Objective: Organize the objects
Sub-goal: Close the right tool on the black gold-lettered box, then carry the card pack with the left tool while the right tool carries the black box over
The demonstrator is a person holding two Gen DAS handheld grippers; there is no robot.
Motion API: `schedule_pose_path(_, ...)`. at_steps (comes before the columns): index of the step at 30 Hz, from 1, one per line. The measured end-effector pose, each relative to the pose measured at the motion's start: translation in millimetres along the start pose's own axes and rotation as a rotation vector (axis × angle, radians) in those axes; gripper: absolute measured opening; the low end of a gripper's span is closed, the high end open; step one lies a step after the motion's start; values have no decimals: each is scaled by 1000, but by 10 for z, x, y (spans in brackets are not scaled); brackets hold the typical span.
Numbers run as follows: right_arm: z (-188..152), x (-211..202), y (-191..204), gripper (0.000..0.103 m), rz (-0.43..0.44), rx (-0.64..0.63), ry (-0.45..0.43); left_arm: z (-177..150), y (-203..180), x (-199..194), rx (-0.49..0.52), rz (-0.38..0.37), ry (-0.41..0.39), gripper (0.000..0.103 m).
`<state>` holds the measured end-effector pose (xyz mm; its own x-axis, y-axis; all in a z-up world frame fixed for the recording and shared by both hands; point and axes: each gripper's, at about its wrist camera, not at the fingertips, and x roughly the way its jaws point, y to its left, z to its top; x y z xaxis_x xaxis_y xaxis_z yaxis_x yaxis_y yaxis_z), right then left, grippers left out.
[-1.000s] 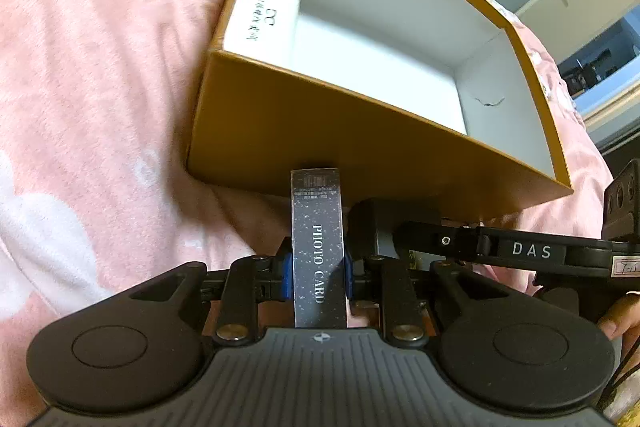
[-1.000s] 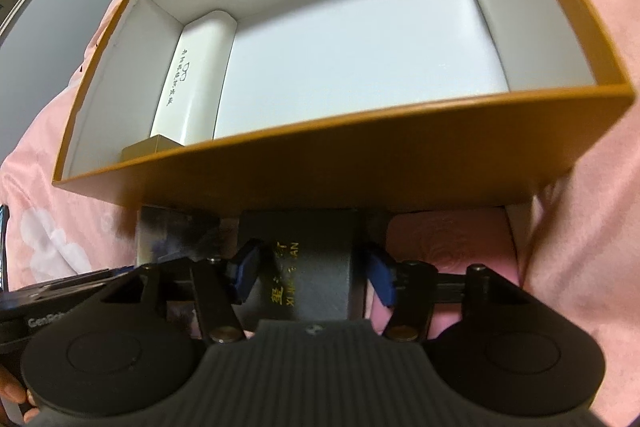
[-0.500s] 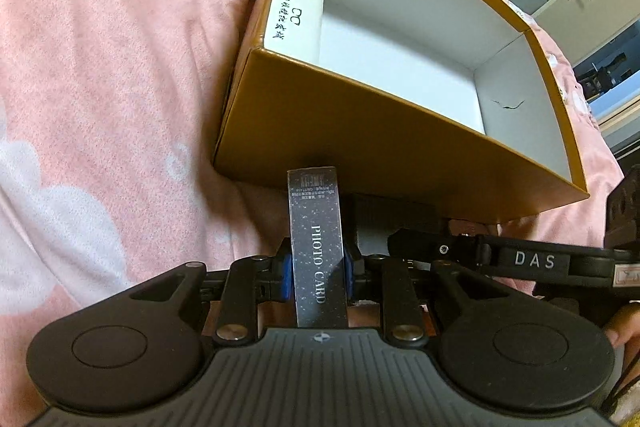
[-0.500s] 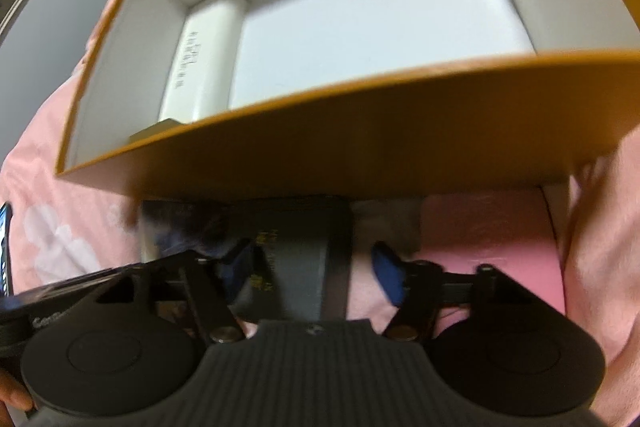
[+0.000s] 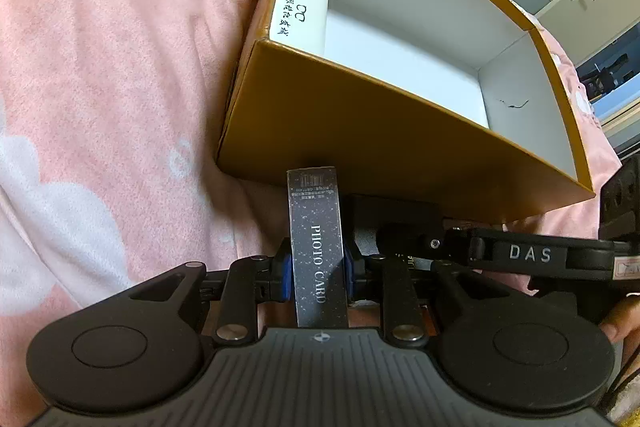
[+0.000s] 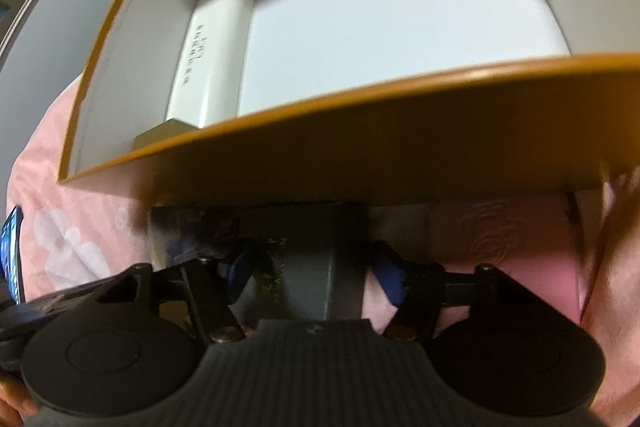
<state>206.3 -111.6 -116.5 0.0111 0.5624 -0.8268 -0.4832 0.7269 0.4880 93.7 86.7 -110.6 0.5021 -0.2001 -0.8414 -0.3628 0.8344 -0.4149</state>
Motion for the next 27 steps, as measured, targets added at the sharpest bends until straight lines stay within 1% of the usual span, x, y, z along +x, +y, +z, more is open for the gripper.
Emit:
schedule_pose_path(3,-30,-105,23,51,3,0,-22,-7,6,1,-2,11,2,26)
schedule_pose_path(4,-37,-164,28,45,13,5,-33,-8,10,0,-4,13,2,26)
schedule_pose_path(5,-46,-229,41,42,26,4,-43,-8,11,-2,-5,13,2,26)
schedule_pose_path(8,-102,-396,143,38,37,-27,-71,-11,8,-2,-4,19,2,26)
schedule_pose_path(10,-130,-457,182,36,72,-35,-81,-13,11,2,-5,20,4,26)
schedule_pose_path(12,-134,-409,182,36,118,-15,-59,-15,13,9,-5,30,7,26)
schedule_pose_path(14,-126,-348,153,35,95,3,-52,-17,24,4,-12,27,7,26)
schedule_pose_path(17,-144,-353,110,35,102,36,-48,-29,-2,-45,-1,28,4,26)
schedule_pose_path(21,-195,-480,261,34,83,-21,-61,-54,-137,-192,64,48,11,25)
schedule_pose_path(22,-99,-556,228,34,78,-40,-67,-61,-172,-242,83,48,8,25)
schedule_pose_path(26,-157,-819,294,34,76,-98,-108,-114,-208,-522,126,23,-11,25)
schedule_pose_path(27,-164,-849,320,34,76,-109,-121,-104,-356,-534,133,13,-15,25)
